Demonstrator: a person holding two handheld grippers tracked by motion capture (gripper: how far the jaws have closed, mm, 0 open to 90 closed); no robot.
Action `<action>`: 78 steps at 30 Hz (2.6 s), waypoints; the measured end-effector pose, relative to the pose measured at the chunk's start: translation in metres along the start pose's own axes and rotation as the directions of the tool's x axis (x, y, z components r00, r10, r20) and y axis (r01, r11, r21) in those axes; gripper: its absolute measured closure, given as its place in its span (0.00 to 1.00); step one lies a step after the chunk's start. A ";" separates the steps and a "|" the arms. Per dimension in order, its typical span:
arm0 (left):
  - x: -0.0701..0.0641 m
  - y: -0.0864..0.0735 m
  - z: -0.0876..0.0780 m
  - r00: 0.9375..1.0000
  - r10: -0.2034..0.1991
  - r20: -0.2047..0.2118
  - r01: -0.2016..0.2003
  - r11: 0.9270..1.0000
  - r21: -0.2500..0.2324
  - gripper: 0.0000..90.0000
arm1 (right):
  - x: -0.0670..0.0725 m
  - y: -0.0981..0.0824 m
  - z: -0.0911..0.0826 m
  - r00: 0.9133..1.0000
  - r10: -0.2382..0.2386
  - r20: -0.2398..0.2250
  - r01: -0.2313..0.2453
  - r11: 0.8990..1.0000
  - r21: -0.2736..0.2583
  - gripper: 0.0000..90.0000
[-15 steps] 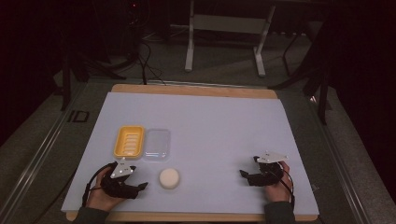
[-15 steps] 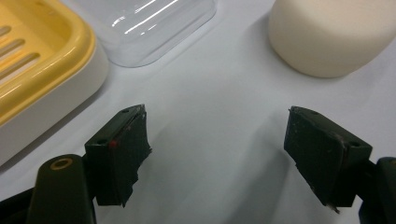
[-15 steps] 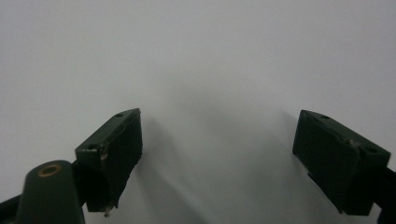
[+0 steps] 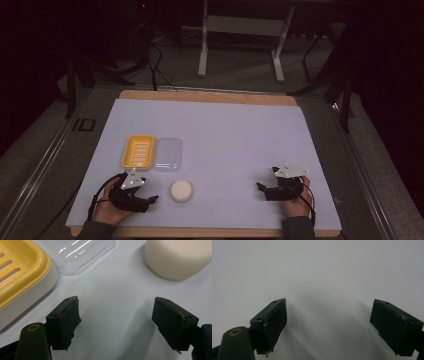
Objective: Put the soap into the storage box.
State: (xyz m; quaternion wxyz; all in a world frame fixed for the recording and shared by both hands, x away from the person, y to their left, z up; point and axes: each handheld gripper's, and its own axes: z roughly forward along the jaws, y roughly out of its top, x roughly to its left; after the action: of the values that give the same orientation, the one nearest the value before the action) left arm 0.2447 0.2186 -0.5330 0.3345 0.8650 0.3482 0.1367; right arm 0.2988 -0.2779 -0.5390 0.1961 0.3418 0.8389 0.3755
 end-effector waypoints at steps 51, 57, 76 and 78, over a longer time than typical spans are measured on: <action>-0.003 0.055 0.005 0.961 0.251 0.118 -0.263 0.959 0.107 0.26 | 0.001 -0.001 -0.003 1.000 -0.008 0.022 0.008 1.000 -0.028 0.15; -0.003 0.060 0.004 0.950 0.279 0.144 -0.297 0.947 0.125 0.26 | 0.001 -0.001 -0.003 1.000 -0.003 0.022 0.003 1.000 -0.028 0.15; -0.011 0.076 0.009 0.918 0.337 0.210 -0.376 0.908 0.184 0.24 | 0.001 -0.001 -0.003 1.000 -0.003 0.022 0.004 1.000 -0.026 0.15; -0.012 0.077 0.010 0.915 0.338 0.218 -0.380 0.904 0.193 0.23 | 0.001 -0.001 -0.003 1.000 -0.005 0.022 0.006 1.000 -0.027 0.15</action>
State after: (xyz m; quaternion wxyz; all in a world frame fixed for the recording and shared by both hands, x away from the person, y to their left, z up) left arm 0.2801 0.1643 -0.4887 0.2301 0.9562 0.1643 0.0763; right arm 0.2956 -0.2791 -0.5378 0.2108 0.3409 0.8326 0.3824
